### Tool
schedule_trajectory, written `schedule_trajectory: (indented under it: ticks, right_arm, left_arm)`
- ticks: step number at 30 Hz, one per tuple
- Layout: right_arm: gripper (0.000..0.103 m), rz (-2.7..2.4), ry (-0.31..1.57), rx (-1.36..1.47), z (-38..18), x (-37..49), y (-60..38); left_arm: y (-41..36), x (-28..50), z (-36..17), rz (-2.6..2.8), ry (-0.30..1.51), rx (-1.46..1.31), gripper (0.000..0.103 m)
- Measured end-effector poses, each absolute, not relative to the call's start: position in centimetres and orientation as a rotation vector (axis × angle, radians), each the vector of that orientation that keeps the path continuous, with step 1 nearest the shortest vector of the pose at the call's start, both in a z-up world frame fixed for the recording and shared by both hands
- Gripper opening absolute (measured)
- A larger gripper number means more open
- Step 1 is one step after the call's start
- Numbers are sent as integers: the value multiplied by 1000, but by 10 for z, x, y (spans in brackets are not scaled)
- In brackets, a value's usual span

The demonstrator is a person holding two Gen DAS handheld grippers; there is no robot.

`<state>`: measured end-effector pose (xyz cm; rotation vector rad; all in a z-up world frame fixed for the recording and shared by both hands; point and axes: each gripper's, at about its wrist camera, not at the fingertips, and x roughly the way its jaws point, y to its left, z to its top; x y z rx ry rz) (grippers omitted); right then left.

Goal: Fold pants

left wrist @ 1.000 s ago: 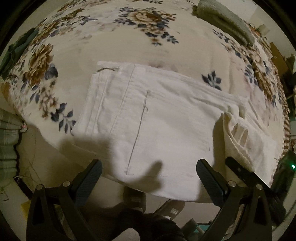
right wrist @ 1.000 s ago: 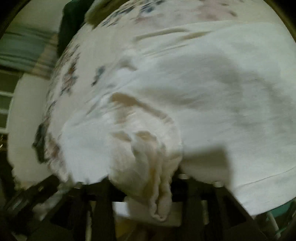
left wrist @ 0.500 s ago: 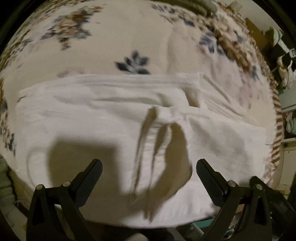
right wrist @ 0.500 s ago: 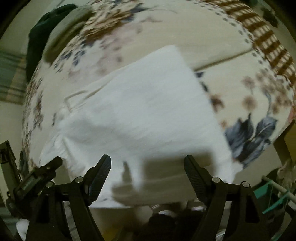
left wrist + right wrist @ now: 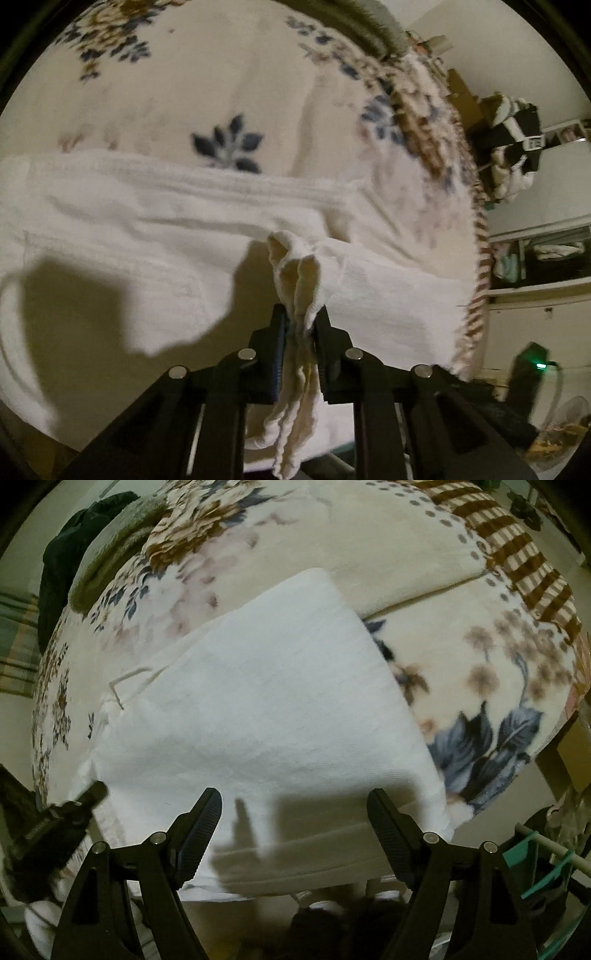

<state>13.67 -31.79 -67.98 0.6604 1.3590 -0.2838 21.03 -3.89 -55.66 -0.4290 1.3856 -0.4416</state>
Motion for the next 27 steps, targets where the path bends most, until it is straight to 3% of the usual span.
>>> schedule_trajectory:
  ticks: [4,12,17,18,19,25,27]
  right_arm:
    - [83,-272,1375,657,-683,141,-315]
    - [83,-182,1409,725,-675,148,-299]
    - [83,-31,1410,791,-675,153,-258]
    - [83,-7,1415,803,-676,154,-249]
    - [83,28,1420,818,-678,157,-237]
    - [83,113,1441,774,-687,171,-178]
    - [83,120,1455,739,-695,179,-158]
  left_arm:
    - [-38,217,-561,-430,1377,-387,13]
    - [-11,202,-581,-420,1449,-544,30]
    - [-14,185,-597,-419,1450,-466,27]
    - [-14,183,-594,-427,1429,-444,13]
    - [-17,180,-590,-447,1401,-428,5]
    - [6,165,-570,-376,1366,-430,6]
    - [20,164,-567,-313,1369,-427,17]
